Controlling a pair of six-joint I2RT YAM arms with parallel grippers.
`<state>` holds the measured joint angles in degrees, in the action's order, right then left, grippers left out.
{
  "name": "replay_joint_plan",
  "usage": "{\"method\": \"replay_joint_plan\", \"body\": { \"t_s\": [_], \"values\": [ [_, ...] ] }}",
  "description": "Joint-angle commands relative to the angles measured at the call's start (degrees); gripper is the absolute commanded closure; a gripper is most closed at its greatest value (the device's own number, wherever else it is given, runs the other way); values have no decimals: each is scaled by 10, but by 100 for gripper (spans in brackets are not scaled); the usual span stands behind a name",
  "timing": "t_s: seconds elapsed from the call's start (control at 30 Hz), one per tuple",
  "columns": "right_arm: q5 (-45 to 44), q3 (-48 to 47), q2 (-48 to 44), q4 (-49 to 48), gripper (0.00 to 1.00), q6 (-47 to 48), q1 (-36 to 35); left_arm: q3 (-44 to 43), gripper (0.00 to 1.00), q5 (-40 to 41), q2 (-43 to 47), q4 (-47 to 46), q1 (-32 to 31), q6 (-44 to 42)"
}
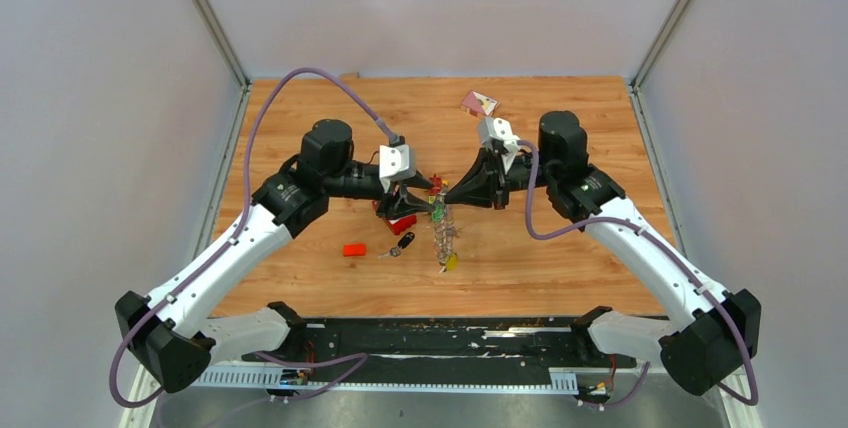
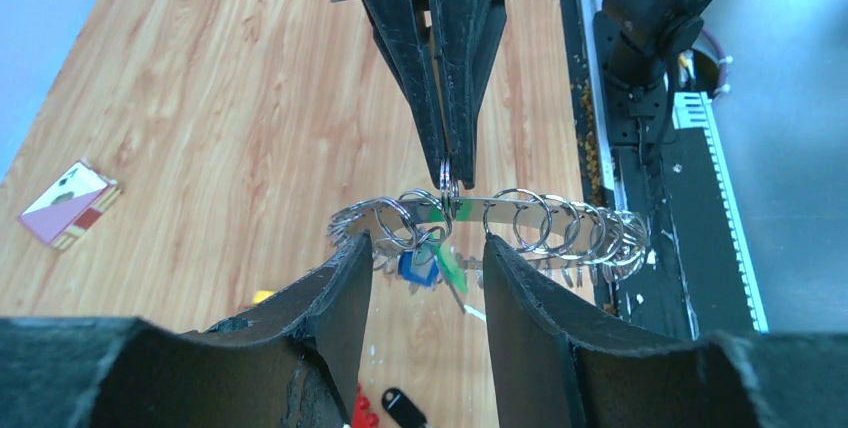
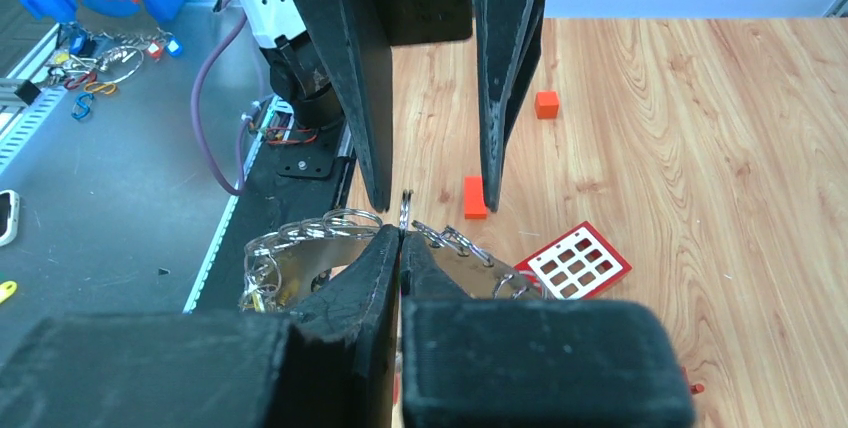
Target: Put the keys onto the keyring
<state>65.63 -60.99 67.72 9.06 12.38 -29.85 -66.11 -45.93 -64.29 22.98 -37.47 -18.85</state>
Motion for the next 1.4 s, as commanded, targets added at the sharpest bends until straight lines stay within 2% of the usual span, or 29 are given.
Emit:
{"method": "replay_joint_plan", "body": {
  "t_s": [0.0, 0.23, 0.53, 0.67, 0.83, 1.03, 1.17, 1.37],
  "values": [
    [39, 3, -10, -80, 100, -45, 7, 34, 49, -55, 8, -131, 1, 47],
    [43, 12, -8, -101, 100, -55, 9, 63, 54, -75, 9, -178, 1, 58],
    [46, 18, -1, -114, 100, -60, 10, 75, 59, -86, 15, -187, 1, 53],
    [46, 20, 0, -114, 100, -59, 10, 76, 67, -89, 15, -188, 1, 48],
    [45, 21, 2, -114, 100, -56, 10, 75, 70, -92, 18, -183, 1, 43],
    [44, 21, 9, -102, 100, -40, 10, 69, 80, -102, 19, -176, 1, 39],
    [41, 21, 11, -97, 100, -34, 10, 69, 80, -105, 21, -173, 0, 37],
    [34, 20, 14, -93, 100, -29, 11, 70, 67, -118, 25, -165, 1, 29]
  ]
}}
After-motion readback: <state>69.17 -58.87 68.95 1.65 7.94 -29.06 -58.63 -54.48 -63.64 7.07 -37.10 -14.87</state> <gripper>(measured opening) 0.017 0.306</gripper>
